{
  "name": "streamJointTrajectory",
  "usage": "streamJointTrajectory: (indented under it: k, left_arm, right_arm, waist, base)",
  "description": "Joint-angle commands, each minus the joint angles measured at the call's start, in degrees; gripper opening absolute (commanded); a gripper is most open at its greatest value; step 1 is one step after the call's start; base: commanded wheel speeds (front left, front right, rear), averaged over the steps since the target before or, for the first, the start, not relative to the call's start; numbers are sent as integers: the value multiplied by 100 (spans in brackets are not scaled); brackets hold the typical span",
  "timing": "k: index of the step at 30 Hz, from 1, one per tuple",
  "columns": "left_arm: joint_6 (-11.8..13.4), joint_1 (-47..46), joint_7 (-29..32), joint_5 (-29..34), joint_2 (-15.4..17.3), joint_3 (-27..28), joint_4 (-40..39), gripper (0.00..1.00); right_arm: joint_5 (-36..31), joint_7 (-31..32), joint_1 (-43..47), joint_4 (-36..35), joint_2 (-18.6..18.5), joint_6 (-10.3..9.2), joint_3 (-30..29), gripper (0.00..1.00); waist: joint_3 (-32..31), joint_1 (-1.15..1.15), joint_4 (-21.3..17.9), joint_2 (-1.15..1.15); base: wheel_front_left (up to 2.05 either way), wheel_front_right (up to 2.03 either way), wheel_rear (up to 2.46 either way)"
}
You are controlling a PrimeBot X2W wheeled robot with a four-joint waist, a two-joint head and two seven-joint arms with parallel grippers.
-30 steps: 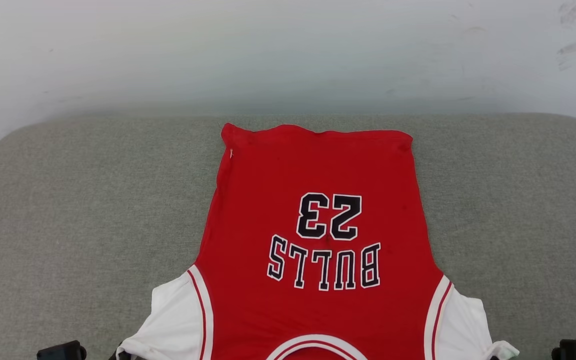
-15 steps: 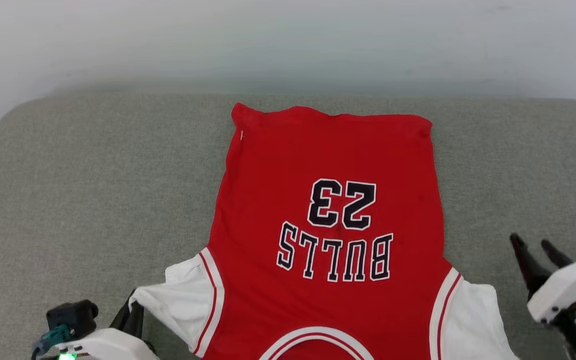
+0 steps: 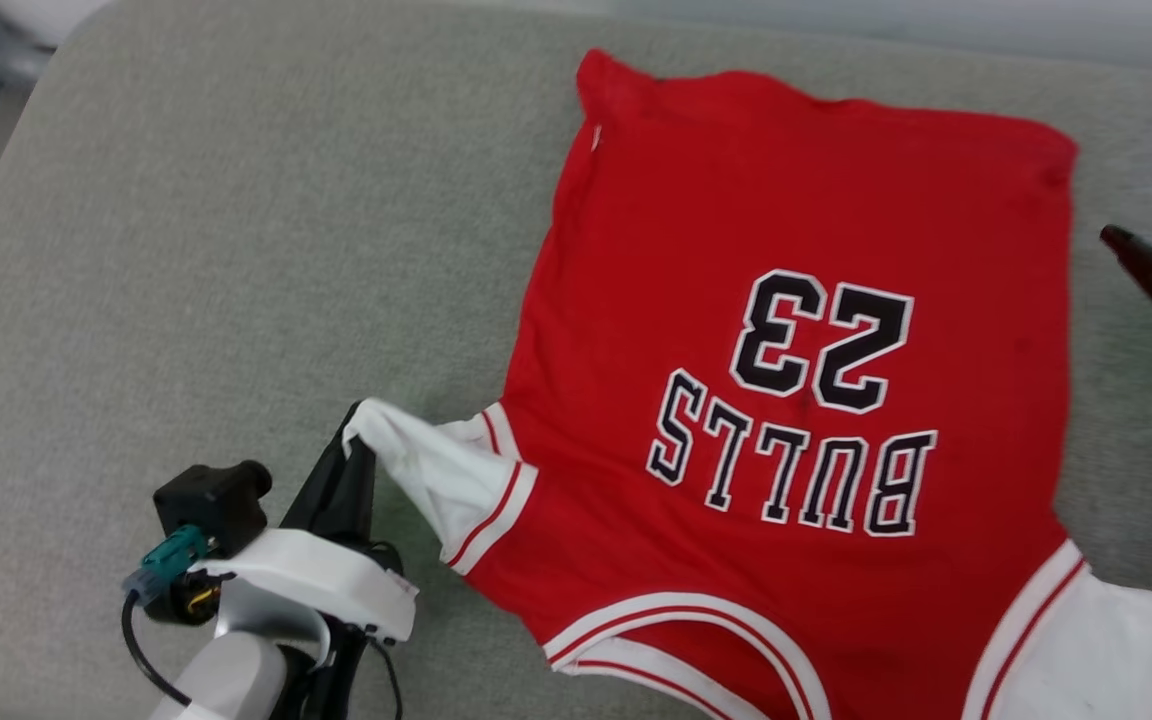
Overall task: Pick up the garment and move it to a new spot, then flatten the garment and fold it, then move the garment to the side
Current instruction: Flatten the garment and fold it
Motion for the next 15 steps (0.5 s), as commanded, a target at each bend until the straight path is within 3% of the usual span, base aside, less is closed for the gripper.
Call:
streamJointTrajectory:
  k: [1, 9, 15]
  left_arm:
    - [18, -147, -34, 71, -58, -30, -93, 0]
    - [43, -396, -139, 327, -199, -220, -534, 0]
    - [52, -474, -200, 437, -256, -301, -742, 0]
  right_arm:
    - [7, 157, -267, 101, -90, -3, 35, 100]
    - [-374, 621, -1279, 551, -338, -3, 82, 100]
    - [-566, 976, -1399, 1055, -295, -3, 126, 100]
  waist:
    - [404, -2, 374, 0]
    - [959, -2, 771, 0]
    - [1209, -2, 898, 0]
  base:
    - [0, 0, 0]
    - [0, 0, 0]
    - [0, 0, 0]
